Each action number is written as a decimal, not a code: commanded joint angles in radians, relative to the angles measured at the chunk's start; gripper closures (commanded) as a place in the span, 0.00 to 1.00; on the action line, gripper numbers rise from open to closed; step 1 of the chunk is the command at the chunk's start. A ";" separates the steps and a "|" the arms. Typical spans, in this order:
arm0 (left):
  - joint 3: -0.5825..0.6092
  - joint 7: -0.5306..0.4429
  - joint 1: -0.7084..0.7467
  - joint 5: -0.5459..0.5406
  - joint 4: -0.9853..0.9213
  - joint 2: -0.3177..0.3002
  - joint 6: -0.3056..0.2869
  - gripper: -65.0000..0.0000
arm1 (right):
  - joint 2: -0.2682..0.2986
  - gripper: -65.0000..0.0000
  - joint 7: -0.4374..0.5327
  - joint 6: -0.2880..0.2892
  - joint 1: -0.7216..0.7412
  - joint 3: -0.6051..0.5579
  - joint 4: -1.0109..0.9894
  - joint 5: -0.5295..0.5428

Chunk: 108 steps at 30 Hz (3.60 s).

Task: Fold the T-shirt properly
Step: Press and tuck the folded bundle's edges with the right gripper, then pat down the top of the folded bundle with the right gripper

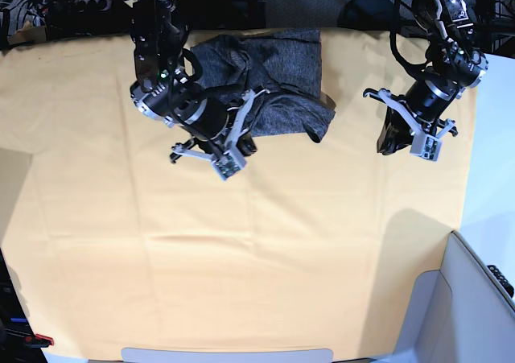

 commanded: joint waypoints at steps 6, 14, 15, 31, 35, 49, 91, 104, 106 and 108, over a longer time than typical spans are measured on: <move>-0.003 -0.020 -0.002 -0.014 0.013 -0.007 -0.002 1.00 | -0.001 1.00 0.061 -0.245 -0.081 0.117 0.072 0.014; 0.003 -0.020 -0.002 -0.014 0.013 -0.007 -0.002 1.00 | 0.002 1.00 0.103 -0.368 -0.146 0.116 0.064 0.012; 0.003 -0.020 -0.002 -0.014 0.011 -0.007 -0.002 1.00 | 0.002 1.00 0.084 -0.372 -0.150 0.116 0.064 0.011; -0.003 -0.020 -0.004 -0.012 0.011 -0.007 -0.002 1.00 | 0.045 1.00 -0.022 -0.371 -0.164 -0.121 0.064 0.012; -0.003 -0.020 -0.002 -0.012 0.011 -0.007 -0.002 1.00 | 0.074 1.00 -0.022 -0.369 -0.155 -0.236 0.064 0.015; -0.005 -0.019 -0.002 -0.012 0.011 -0.007 -0.002 1.00 | 0.202 1.00 -0.020 -0.368 0.061 -0.711 0.068 0.015; -0.006 -0.020 -0.008 -0.012 -0.003 -0.012 -0.002 1.00 | 0.159 1.00 -0.045 -0.435 -0.066 -0.521 0.038 0.011; -0.006 -0.020 -0.008 -0.012 -0.004 -0.013 -0.002 1.00 | 0.194 1.00 -0.035 -0.168 0.012 -0.581 0.064 0.015; -0.006 -0.020 -0.008 -0.012 -0.004 -0.013 -0.002 1.00 | 0.191 1.00 -0.026 -0.167 0.026 -0.584 0.069 0.015; -0.006 -0.020 -0.008 -0.012 -0.004 -0.013 -0.002 1.00 | 0.180 1.00 0.006 -0.165 0.034 -0.586 0.071 0.015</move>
